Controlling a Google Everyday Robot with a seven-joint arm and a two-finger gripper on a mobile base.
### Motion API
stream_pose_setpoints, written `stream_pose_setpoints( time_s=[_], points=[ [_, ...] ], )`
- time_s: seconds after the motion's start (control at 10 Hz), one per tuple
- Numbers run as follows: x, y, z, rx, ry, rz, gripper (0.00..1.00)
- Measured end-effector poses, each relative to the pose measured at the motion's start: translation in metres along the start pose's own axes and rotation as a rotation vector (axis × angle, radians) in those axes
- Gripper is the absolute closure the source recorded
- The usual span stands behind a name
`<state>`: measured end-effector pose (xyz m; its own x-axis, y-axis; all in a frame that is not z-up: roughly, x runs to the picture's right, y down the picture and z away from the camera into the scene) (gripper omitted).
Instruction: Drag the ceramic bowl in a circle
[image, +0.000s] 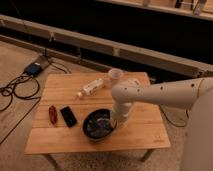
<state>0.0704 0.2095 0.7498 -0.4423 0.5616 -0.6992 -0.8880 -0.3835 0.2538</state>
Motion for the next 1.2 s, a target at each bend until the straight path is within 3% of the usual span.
stream_pose_setpoints(
  time_s=[0.2, 0.6, 0.9, 1.2],
  points=[
    [-0.008, -0.031, -0.001, -0.007, -0.016, 0.080, 0.92],
    [-0.036, -0.067, -0.006, -0.010, -0.059, 0.160, 0.92],
    [-0.063, -0.077, -0.012, -0.006, -0.090, 0.174, 0.92],
    [-0.100, -0.057, -0.014, -0.003, -0.108, 0.128, 0.92]
  ],
)
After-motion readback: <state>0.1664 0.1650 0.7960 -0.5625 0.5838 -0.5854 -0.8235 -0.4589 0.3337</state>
